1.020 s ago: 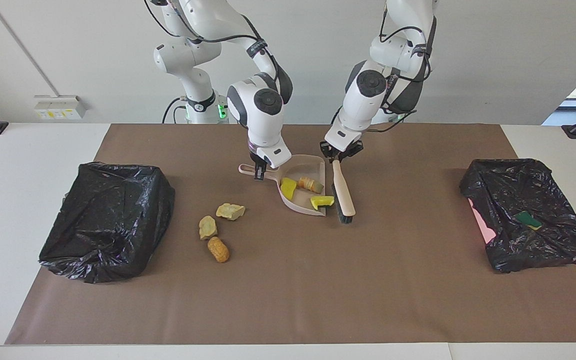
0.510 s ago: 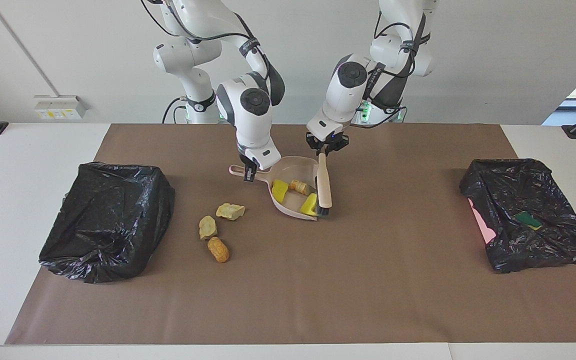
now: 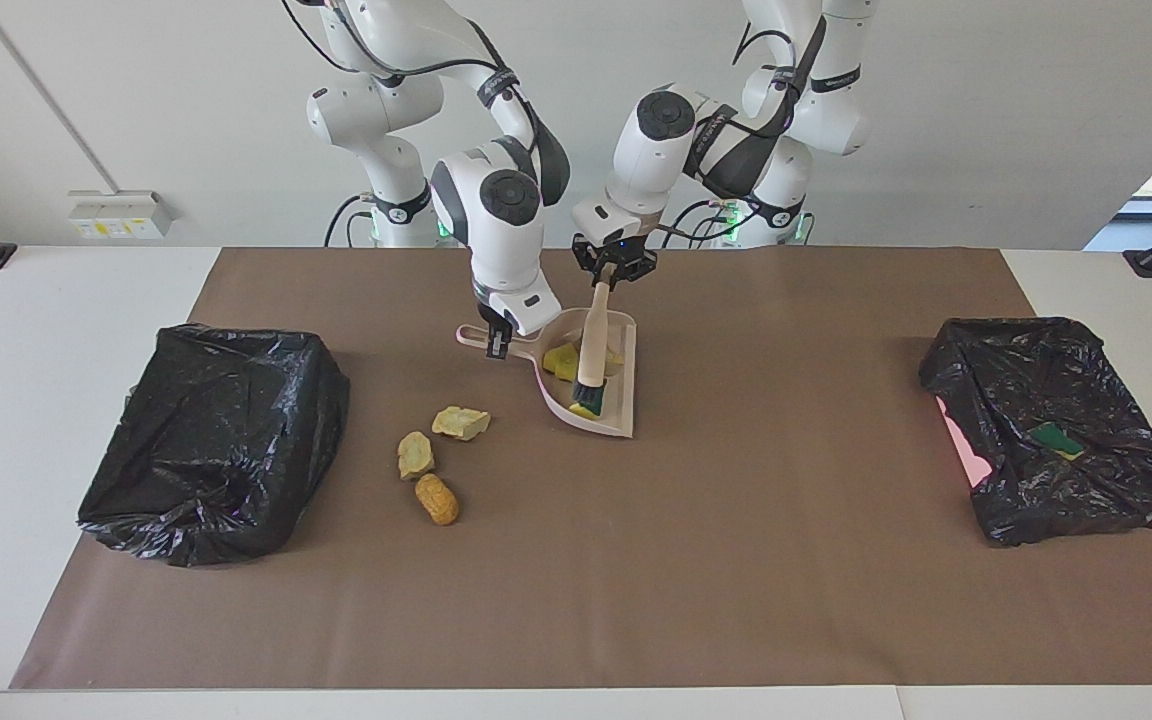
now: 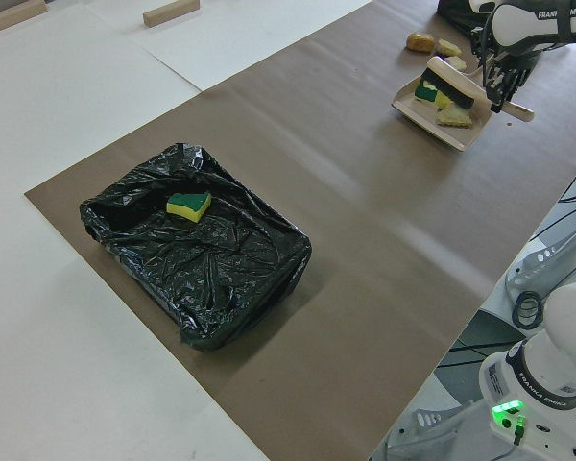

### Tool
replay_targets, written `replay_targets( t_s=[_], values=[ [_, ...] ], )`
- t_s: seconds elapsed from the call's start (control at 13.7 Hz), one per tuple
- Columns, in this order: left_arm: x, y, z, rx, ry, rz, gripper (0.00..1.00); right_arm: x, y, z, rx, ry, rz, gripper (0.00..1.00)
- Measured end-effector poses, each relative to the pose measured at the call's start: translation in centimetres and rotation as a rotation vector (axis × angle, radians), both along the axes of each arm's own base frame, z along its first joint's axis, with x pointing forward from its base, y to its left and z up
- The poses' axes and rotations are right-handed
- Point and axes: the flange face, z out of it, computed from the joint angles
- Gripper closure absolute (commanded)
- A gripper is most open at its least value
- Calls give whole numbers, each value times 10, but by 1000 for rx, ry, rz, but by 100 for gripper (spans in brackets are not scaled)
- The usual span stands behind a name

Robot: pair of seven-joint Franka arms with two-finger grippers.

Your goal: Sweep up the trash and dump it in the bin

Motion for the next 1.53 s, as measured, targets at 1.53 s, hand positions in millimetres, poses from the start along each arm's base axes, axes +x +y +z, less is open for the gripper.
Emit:
replay_targets(
  t_s=[1.53],
  values=[
    [-3,58,-31,217,126,210,100,28,-85,79,34,-49,-59,100]
  ],
)
